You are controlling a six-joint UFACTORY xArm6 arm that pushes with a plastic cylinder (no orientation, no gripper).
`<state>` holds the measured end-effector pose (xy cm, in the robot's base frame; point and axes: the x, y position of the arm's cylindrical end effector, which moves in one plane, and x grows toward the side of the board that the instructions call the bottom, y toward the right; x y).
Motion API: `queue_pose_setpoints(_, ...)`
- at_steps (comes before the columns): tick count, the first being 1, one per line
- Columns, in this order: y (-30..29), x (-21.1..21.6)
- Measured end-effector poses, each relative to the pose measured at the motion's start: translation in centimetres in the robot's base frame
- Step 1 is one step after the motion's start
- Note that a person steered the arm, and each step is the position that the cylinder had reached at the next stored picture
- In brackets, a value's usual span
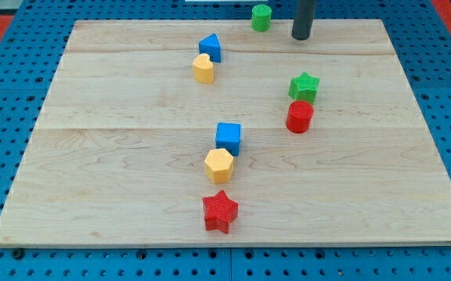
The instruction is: Slide the red star closer to yellow hexagon
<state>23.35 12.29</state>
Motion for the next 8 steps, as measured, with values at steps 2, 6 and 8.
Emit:
queue_pose_setpoints(2, -0.8, -2.2)
queue_pose_setpoints(6, 2.2, 32.0)
queue_pose_setpoints(8, -5.5, 38.5)
